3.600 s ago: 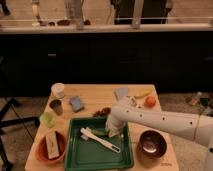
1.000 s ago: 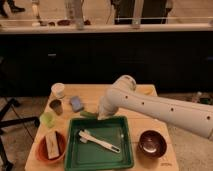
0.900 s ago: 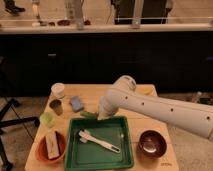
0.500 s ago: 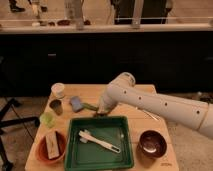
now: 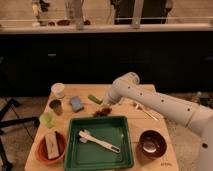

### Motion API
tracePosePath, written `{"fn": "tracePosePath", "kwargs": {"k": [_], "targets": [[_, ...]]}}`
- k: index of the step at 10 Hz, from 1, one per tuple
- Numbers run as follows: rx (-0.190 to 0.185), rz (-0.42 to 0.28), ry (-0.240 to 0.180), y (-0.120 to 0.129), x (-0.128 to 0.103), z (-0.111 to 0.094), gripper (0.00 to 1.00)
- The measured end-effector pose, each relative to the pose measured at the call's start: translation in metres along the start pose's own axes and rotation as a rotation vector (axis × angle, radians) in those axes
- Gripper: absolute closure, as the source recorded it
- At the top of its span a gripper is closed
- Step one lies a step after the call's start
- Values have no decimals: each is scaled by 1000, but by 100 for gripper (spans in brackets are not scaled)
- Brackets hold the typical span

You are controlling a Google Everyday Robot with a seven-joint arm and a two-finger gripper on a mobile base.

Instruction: Place pepper in table surface

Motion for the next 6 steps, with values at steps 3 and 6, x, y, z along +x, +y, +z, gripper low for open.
{"fn": "tracePosePath", "kwargs": {"k": [3,6], "targets": [[14,36,-25,-20,5,15,100],[14,65,-31,-41,5,34,100]]}}
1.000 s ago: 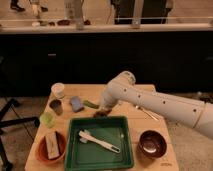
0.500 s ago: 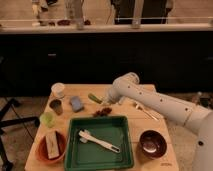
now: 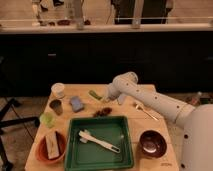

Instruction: Place pepper in table surface

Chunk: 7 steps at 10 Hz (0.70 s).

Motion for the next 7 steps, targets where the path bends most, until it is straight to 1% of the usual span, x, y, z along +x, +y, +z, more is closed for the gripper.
{"fn": "tracePosePath", "kwargs": {"k": [2,3,4,5,7], "targets": [[1,43,12,-17,8,13,100],[-1,59,21,-21,10,18,100],[-4,89,35,-24,13,23,99],[-7,109,44,-25,19,25,97],[-6,112,45,-26,21,24,97]]}}
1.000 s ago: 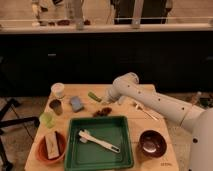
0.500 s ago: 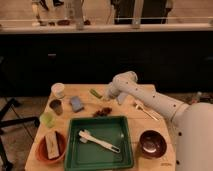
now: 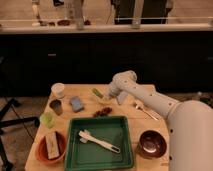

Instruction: Place pepper in table surface

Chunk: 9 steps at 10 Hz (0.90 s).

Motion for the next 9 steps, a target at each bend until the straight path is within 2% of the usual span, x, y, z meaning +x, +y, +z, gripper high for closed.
{"fn": "tracePosePath", "kwargs": {"k": [7,9], "targets": [[-2,-2,0,1,-2,1,97],[-1,-2,0,1,-1,1,100]]}}
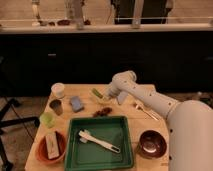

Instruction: Place pepper in table surface

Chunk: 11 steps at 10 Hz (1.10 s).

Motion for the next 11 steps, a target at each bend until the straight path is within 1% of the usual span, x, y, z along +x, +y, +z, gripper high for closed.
{"fn": "tracePosePath", "kwargs": {"k": [1,2,4,6,7,8,9,11], "targets": [[0,1,0,0,0,0,95],[0,1,0,0,1,0,83],[0,1,0,0,1,0,66],[0,1,0,0,1,0,43],[1,0,0,0,0,-1,35],[1,0,0,0,0,-1,24],[1,0,0,0,0,-1,20],[1,0,0,0,0,-1,20]]}}
